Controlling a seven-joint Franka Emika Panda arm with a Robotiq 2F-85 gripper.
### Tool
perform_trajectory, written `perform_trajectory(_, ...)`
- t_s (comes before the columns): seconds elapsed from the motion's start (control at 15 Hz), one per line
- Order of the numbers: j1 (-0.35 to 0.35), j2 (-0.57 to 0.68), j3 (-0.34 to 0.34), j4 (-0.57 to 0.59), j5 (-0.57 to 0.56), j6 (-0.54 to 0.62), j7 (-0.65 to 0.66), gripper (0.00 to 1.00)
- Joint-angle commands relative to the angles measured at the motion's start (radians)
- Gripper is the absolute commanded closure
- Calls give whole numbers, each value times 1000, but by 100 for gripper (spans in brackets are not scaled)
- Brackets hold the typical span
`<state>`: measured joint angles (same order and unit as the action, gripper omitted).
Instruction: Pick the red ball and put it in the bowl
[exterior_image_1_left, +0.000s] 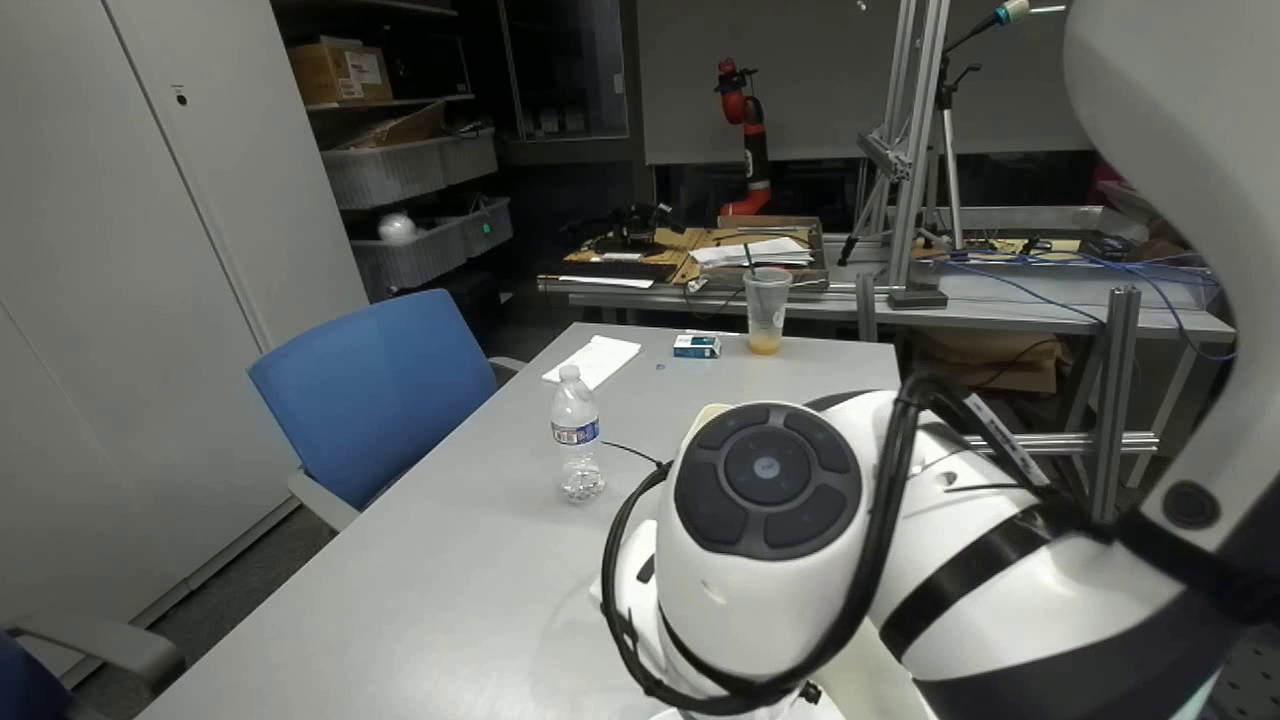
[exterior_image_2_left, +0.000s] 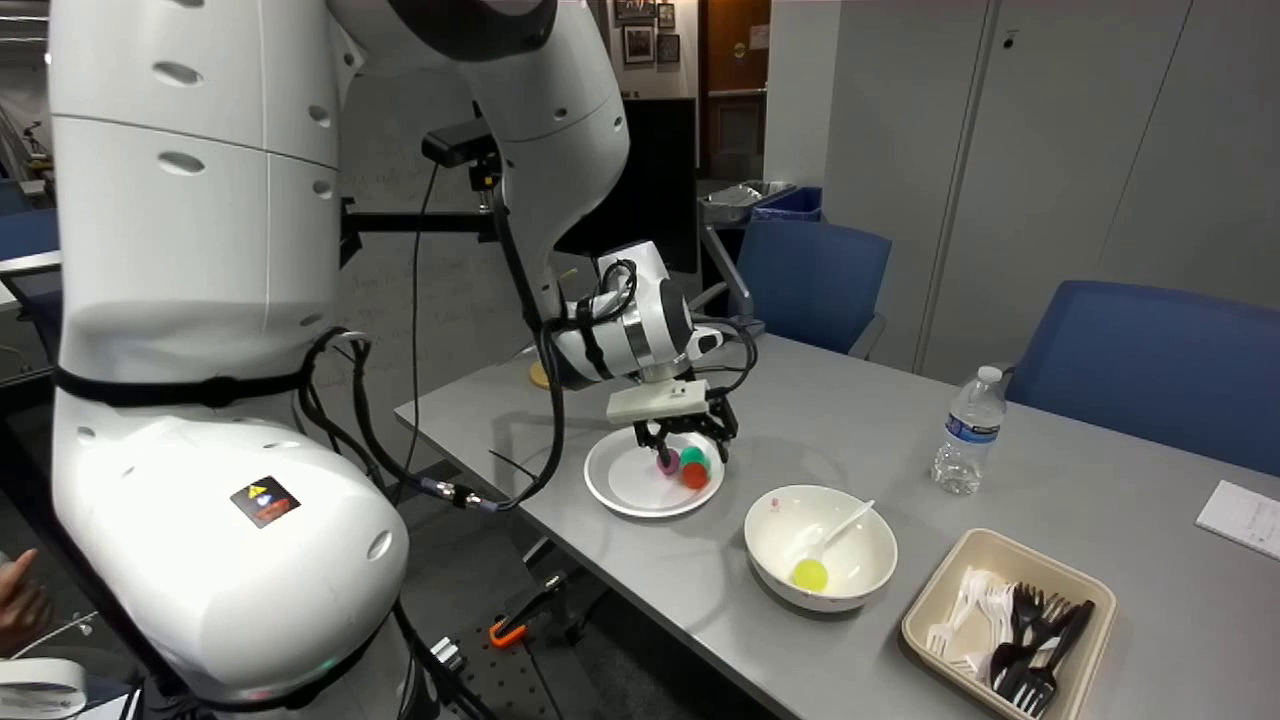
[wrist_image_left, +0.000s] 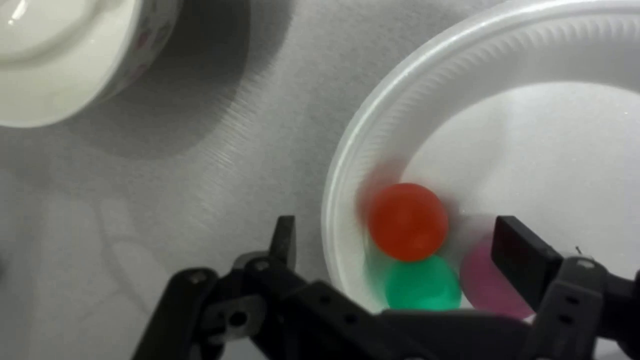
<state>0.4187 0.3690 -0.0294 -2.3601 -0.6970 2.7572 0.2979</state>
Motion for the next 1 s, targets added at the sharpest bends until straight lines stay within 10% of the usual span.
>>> perform_trajectory(0.0,38,34,-40,22,-74,19,86,0)
perform_trajectory(0.93,10,31,-11,4,-37,24,35,0)
